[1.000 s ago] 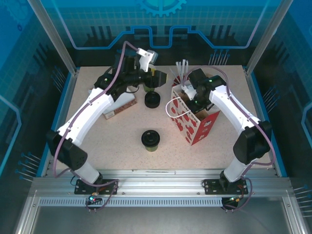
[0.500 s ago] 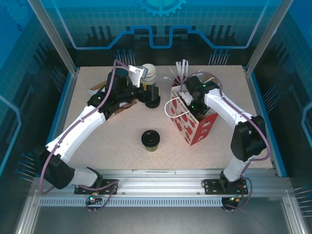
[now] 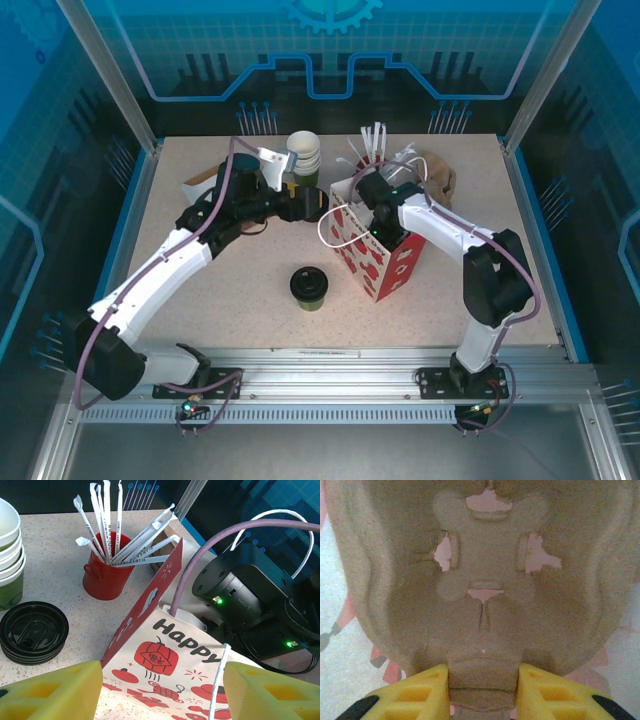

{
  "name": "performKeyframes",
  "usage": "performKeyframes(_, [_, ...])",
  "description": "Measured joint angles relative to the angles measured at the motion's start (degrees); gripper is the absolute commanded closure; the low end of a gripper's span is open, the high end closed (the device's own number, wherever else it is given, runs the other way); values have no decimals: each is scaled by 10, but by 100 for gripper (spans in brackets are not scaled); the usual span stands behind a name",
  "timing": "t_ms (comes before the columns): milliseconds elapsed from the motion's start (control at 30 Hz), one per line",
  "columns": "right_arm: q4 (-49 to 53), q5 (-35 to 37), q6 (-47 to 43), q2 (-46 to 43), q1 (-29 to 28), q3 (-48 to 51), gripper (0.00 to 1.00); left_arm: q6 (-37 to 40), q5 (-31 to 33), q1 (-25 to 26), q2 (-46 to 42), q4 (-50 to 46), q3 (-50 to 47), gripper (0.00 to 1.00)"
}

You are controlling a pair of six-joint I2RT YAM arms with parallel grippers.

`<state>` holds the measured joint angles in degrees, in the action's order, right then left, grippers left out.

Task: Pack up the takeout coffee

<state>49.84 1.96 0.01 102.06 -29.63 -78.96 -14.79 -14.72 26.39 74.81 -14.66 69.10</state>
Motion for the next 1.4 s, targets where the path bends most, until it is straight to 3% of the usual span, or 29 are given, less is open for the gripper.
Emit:
performKeyframes(900, [-112, 24, 7, 28, 0, 70, 59, -2, 4, 0, -15, 0, -36, 33])
performKeyframes(1100, [-119, 27, 7, 30, -1, 70, 54, -2, 4, 0, -18, 0, -37, 33])
performKeyframes(1400, [-117, 36, 6, 26, -3, 68, 34, -2, 4, 0, -21, 0, -37, 33])
